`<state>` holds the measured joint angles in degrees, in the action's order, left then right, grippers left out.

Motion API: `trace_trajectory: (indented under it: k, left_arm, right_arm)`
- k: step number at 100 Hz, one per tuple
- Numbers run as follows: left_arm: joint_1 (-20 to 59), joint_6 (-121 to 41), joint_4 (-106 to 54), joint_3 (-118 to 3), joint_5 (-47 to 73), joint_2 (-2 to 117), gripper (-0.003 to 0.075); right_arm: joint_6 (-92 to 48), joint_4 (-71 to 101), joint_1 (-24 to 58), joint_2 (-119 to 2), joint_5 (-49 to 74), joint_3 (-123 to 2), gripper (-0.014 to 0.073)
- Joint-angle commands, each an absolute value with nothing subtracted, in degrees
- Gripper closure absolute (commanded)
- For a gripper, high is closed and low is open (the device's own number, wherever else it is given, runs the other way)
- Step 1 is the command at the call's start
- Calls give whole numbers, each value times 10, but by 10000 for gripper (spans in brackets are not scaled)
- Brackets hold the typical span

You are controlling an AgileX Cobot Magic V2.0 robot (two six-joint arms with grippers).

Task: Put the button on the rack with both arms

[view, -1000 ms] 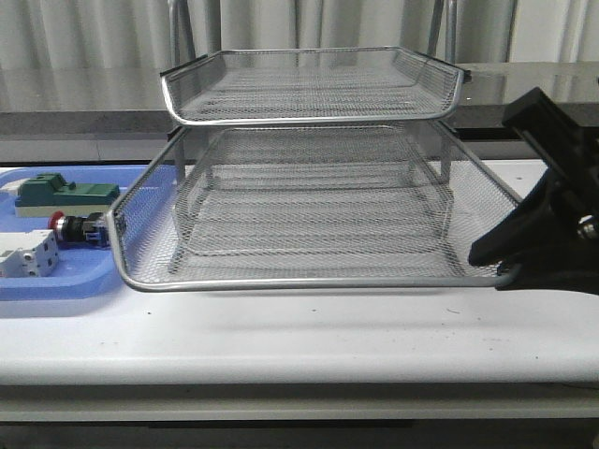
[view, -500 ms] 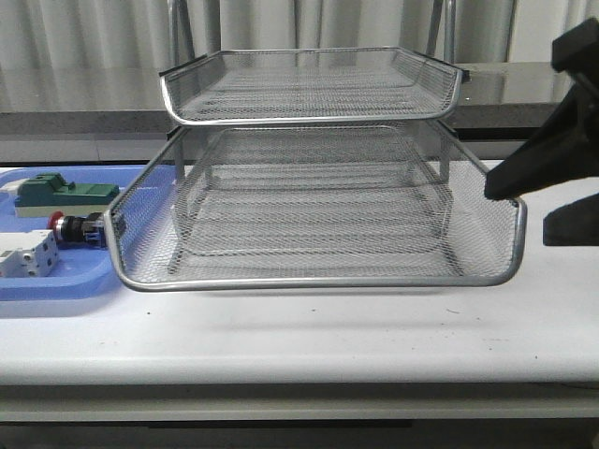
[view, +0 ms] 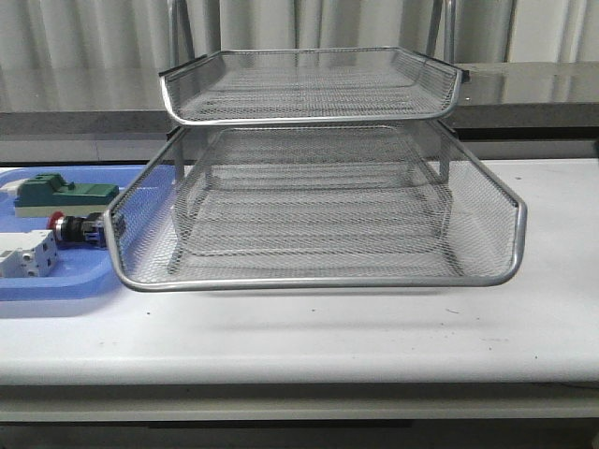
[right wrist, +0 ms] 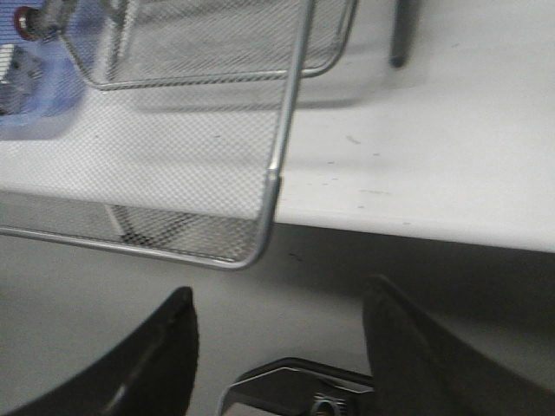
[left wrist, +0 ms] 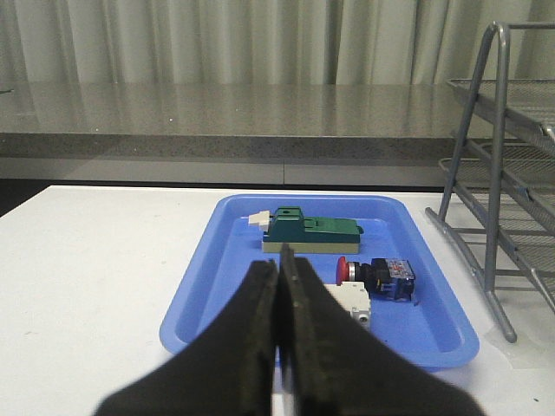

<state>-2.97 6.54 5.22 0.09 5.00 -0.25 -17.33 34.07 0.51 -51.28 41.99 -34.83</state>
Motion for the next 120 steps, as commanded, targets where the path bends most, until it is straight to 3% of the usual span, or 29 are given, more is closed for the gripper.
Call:
trace_trajectory:
  k: [1, 18, 65, 76, 105, 120]
  left_arm:
    - [-29, 70, 49, 27, 6, -22, 740]
    - [-29, 70, 49, 27, 6, -22, 740]
    - [-29, 70, 49, 27, 6, -22, 740]
    - [-29, 70, 49, 27, 6, -22, 740]
    - [-29, 70, 49, 27, 6, -22, 740]
    - [-29, 70, 49, 27, 6, -22, 740]
  right_arm:
    - [-115, 239, -11, -480, 448, -404, 160]
    - [-67, 142, -17, -404, 480, -439, 160]
    - [-67, 81, -17, -217, 576, -439, 168]
    - [-67, 77, -17, -198, 604, -439, 267]
    - [-67, 77, -17, -191, 617, -439, 662]
    - [-67, 77, -17, -191, 617, -439, 664]
